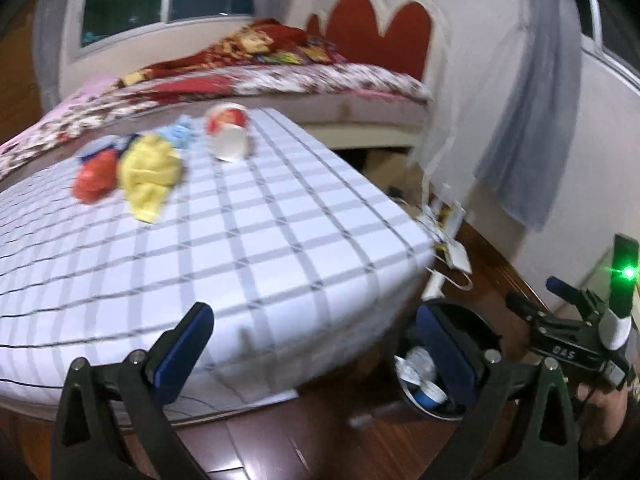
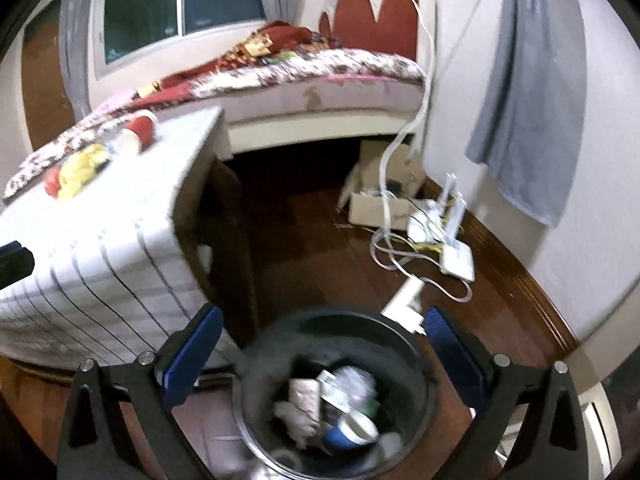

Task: Collect trash
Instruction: 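Move both tools back from the bin toward the table, then grasp the yellow cloth with the left tool while the right tool grasps the red-white paper cup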

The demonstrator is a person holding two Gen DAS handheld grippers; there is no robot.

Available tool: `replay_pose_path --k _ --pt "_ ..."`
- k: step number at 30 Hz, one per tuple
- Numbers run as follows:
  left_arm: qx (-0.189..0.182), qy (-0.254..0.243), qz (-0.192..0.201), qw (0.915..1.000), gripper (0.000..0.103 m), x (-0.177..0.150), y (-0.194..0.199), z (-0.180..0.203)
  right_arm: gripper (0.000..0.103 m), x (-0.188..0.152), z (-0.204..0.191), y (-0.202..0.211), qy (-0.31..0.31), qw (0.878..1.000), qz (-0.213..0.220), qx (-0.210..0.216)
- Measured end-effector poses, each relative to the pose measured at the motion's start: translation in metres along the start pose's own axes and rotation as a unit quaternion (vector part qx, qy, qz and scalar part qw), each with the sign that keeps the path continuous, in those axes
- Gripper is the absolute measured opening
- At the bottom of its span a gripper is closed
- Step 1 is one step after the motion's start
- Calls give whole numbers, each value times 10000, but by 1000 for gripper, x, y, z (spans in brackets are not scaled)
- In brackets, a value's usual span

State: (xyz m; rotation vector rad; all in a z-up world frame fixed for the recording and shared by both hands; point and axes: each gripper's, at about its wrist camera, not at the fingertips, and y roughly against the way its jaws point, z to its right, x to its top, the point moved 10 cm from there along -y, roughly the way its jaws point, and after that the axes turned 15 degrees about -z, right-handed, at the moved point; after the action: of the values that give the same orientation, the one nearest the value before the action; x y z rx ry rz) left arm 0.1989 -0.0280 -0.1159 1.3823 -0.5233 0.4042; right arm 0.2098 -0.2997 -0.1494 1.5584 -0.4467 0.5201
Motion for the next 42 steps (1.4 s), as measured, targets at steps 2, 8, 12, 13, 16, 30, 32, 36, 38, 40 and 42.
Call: replay_pose_path --k 2,8,12,13,16,30,32,36,38,40,42 --pt "137 147 68 9998 102 5 6 -23 102 12 -25 5 65 9997 68 220" --pt "584 645 205 9960 102 21 18 -97 102 55 -103 25 551 9956 341 677" --pt "693 1069 239 9916 102 41 16 -142 102 95 -151 30 964 9907 427 866" --pt "707 1122 247 9909 102 45 15 -148 102 100 -159 29 1049 9897 394 893" --pt "680 1231 252 9897 102 63 3 -163 102 123 -186 18 1310 9863 193 986" --pt "460 1172 -353 9914 86 130 -94 -166 84 181 -218 -73 1535 9808 -371 1143" --pt "484 1208 -493 9903 85 133 -108 -170 84 185 -225 -82 1535 9794 -442 1235" --pt "405 1127 -631 9908 50 138 -121 -173 84 199 -246 -94 1639 9759 -484 1358" --pt "313 1110 -557 9918 45 142 -116 -175 84 208 -260 -100 1627 9743 -497 1479" --pt "350 1078 -505 9923 43 143 -113 -176 84 216 -270 -104 1614 9731 -506 1566" --pt "403 1061 -476 9924 43 143 -113 -177 84 224 -282 -108 1539 9714 -562 1720"
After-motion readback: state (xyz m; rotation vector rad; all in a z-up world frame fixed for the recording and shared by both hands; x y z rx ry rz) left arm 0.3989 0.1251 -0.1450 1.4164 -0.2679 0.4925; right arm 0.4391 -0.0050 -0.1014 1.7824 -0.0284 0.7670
